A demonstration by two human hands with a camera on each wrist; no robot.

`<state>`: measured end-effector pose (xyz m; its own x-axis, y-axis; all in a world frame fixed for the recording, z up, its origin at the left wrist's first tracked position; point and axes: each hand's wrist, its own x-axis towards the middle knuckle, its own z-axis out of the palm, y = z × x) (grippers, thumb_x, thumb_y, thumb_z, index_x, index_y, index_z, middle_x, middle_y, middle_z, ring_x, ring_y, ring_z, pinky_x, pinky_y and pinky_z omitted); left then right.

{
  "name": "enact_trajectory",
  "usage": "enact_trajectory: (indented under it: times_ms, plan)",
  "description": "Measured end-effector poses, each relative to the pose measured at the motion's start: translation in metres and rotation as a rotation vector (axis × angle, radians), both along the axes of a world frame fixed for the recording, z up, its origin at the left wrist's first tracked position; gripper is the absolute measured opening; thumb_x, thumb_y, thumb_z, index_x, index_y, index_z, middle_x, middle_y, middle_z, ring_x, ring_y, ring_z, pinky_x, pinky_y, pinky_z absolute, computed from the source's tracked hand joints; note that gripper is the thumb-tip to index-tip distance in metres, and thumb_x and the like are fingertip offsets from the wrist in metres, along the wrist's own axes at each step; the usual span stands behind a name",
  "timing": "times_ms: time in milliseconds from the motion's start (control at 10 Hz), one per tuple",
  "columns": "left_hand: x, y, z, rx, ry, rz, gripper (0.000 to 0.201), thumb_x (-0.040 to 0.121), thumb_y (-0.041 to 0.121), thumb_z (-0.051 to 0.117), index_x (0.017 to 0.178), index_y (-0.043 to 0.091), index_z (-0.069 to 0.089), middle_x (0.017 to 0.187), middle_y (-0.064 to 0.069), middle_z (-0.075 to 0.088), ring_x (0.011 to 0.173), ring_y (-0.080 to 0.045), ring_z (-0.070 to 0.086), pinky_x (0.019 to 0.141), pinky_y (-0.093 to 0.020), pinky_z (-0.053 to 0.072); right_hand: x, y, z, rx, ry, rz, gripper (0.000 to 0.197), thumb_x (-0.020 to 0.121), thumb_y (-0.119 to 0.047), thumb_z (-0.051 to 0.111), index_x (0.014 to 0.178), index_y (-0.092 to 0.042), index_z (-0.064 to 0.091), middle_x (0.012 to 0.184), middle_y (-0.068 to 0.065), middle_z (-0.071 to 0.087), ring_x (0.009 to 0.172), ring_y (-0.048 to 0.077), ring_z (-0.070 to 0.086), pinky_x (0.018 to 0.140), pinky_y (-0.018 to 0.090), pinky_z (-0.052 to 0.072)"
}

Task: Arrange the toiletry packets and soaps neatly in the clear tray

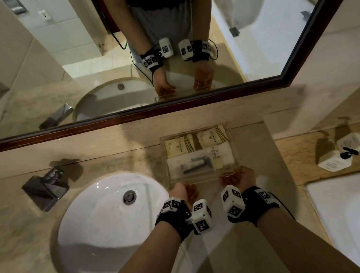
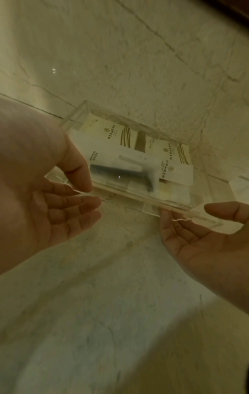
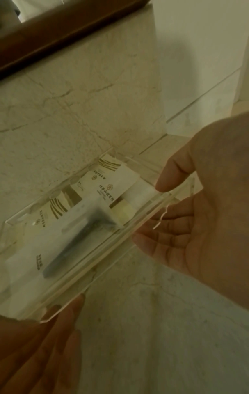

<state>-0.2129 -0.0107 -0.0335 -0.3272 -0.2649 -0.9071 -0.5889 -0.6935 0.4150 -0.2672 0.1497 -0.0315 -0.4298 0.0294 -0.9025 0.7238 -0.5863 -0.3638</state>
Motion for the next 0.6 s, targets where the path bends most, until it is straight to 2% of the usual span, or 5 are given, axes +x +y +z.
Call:
enact_trajectory:
  times_ms: [200, 300, 400, 500, 600]
  plan:
    - [0.013, 0.001, -0.001, -0.098, 0.013, -0.115, 0.016, 0.09, 0.004, 0.047, 0.082, 0.0, 0.06, 0.073, -0.014, 0.063, 0.063, -0.026, 0.06, 0.052, -0.03, 0.049, 0.009, 0.003, -0.003, 0.21, 0.065, 0.191, 0.022, 0.09, -0.017, 0.046, 0.08, -0.003, 0.059, 0.068, 0.012, 0.058, 0.058, 0.026, 0.053, 0.052, 0.031, 0.046]
    - [0.029, 0.003, 0.004, -0.101, 0.008, -0.196, 0.019, 0.09, 0.003, 0.047, 0.075, 0.002, 0.059, 0.073, -0.013, 0.061, 0.059, -0.024, 0.054, 0.05, -0.029, 0.047, 0.018, 0.007, 0.0, 0.29, 0.058, 0.338, 0.033, 0.096, -0.019, 0.043, 0.096, 0.011, 0.059, 0.07, 0.015, 0.053, 0.057, 0.028, 0.049, 0.05, 0.03, 0.043]
    - [0.042, 0.003, 0.021, -0.074, 0.055, -0.229, 0.017, 0.095, 0.013, 0.049, 0.081, 0.007, 0.058, 0.072, -0.01, 0.061, 0.056, -0.021, 0.051, 0.045, -0.026, 0.045, 0.032, 0.008, 0.017, 0.288, 0.082, 0.432, 0.027, 0.096, -0.021, 0.044, 0.09, 0.001, 0.058, 0.078, 0.016, 0.059, 0.067, 0.029, 0.055, 0.06, 0.036, 0.048]
    - [0.047, -0.004, 0.046, -0.096, 0.131, -0.216, 0.016, 0.097, 0.011, 0.048, 0.089, 0.005, 0.061, 0.076, -0.01, 0.061, 0.063, -0.021, 0.054, 0.058, -0.032, 0.048, 0.04, 0.006, 0.038, 0.265, 0.145, 0.467, 0.025, 0.095, -0.021, 0.046, 0.085, -0.003, 0.059, 0.08, 0.015, 0.062, 0.069, 0.028, 0.056, 0.063, 0.037, 0.049]
    - [0.054, -0.015, 0.071, -0.134, 0.205, -0.26, 0.018, 0.097, 0.011, 0.049, 0.085, 0.006, 0.06, 0.077, -0.009, 0.06, 0.067, -0.02, 0.055, 0.065, -0.031, 0.049, 0.042, 0.003, 0.056, 0.284, 0.225, 0.476, 0.022, 0.093, -0.02, 0.049, 0.089, -0.003, 0.061, 0.08, 0.015, 0.064, 0.069, 0.028, 0.058, 0.063, 0.035, 0.05]
